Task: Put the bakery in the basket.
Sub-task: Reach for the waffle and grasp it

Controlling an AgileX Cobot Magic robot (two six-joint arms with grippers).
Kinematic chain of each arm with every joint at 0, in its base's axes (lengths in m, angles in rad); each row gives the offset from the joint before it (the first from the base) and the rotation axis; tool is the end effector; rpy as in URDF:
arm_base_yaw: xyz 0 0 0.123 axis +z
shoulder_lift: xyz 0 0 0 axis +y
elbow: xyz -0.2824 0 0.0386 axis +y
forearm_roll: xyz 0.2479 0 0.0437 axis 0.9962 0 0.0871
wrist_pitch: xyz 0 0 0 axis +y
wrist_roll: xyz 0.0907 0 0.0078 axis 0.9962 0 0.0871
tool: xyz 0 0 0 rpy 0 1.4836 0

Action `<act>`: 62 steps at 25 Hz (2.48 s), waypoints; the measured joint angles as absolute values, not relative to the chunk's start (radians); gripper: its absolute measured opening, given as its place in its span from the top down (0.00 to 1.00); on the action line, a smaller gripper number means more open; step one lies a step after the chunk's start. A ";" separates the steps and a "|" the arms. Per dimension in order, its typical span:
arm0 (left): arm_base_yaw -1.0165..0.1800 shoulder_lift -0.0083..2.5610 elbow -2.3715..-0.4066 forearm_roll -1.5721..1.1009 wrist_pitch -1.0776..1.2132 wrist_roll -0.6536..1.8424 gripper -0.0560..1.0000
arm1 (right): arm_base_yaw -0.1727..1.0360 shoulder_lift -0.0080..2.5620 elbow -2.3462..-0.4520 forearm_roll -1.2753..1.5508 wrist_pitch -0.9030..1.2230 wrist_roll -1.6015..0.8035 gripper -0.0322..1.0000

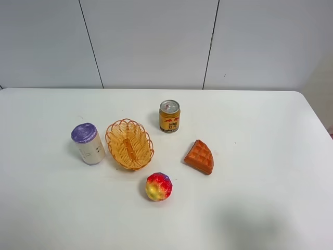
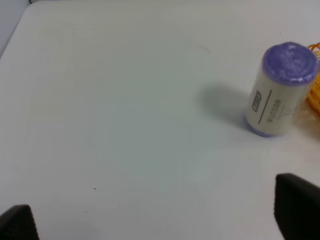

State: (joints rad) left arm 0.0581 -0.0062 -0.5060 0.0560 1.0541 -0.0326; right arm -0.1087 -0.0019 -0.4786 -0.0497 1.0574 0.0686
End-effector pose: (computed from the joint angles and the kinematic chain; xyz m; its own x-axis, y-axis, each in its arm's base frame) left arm -0.0066 0.0041 0.2794 -0.4373 -0.0304 -0.8988 -0.1038 0.9945 0.0169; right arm -0.0030 -0.0036 0.2715 -0.4602 0.0946 -0.8828 0.1668 0.9858 0.0187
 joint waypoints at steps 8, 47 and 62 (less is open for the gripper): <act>0.058 -0.006 -0.506 0.056 1.054 -0.033 0.06 | -0.109 -0.002 -0.479 -0.050 1.057 0.069 0.01; 0.058 -0.006 -0.506 0.056 1.054 -0.033 0.06 | 0.487 1.559 -0.857 0.097 0.536 0.283 0.01; 0.058 -0.006 -0.506 0.056 1.054 -0.033 0.06 | 0.556 1.889 -1.111 0.019 0.644 0.505 0.01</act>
